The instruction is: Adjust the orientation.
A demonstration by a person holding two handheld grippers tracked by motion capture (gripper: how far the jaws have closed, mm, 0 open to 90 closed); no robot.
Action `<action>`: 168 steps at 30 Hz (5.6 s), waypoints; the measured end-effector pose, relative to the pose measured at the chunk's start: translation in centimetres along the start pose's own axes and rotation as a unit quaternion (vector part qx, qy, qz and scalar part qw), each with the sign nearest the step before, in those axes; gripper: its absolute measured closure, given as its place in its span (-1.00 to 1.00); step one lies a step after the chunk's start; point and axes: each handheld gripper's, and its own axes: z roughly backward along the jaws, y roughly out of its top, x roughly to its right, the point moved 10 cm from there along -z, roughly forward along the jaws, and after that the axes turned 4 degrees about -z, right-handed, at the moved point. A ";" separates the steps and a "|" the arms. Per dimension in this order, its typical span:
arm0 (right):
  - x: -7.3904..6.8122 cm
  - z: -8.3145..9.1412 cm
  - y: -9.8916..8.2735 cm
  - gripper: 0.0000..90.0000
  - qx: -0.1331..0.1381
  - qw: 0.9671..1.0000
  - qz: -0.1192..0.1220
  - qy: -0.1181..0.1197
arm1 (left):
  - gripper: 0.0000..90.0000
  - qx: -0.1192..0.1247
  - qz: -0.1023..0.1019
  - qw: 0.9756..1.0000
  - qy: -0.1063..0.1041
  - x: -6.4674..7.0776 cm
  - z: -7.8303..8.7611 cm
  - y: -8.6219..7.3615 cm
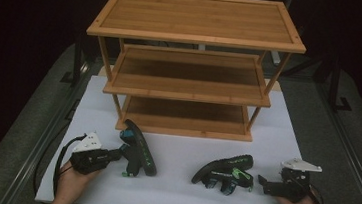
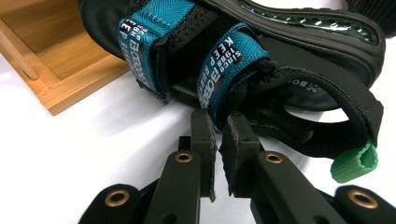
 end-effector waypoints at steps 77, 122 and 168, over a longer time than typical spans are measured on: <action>0.0 0.0 0.0 -1.00 0.001 1.000 0.000 0.000 | 0.99 0.027 -0.061 0.989 -0.134 6.6 -4.4 9.6; 0.0 0.0 0.0 -1.00 0.002 1.000 0.000 0.001 | -0.12 -0.076 -0.024 0.992 -0.092 5.1 -2.2 0.0; -0.6 2.0 0.6 -0.24 0.009 0.999 0.002 0.039 | -1.00 -0.084 0.020 0.995 0.043 -3.1 0.0 -4.7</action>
